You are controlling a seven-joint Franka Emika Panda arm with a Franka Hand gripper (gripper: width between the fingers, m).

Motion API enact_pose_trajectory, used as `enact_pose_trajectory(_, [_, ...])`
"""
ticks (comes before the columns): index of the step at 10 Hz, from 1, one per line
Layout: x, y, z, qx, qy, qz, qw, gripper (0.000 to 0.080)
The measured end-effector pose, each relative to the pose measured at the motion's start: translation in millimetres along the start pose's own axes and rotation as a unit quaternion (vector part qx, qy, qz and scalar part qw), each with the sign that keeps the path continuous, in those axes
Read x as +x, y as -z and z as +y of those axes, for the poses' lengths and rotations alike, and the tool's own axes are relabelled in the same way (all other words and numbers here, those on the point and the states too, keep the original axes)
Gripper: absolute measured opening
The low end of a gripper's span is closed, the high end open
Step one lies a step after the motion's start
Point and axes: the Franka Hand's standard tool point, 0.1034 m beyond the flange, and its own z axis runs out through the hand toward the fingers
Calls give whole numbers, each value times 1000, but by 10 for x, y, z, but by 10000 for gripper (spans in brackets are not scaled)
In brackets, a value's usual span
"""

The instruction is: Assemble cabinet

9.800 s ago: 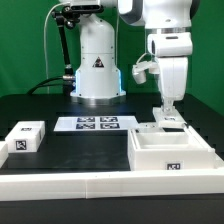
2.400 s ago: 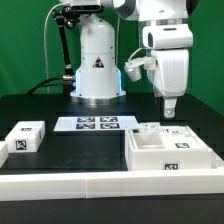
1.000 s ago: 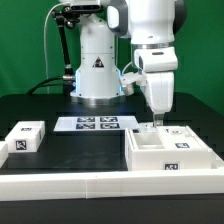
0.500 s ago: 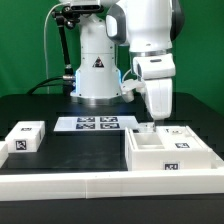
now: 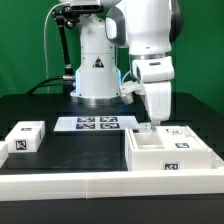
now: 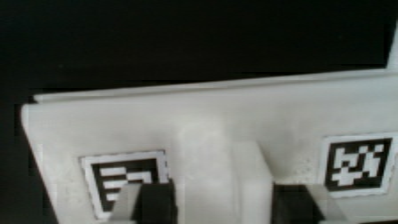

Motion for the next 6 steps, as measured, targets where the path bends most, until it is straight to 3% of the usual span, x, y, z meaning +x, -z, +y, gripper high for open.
enact_pose_trajectory(1, [0, 0, 2, 0, 0, 0, 1000, 67])
enact_pose_trajectory(6, [1, 1, 3, 0, -1, 0, 1000, 68])
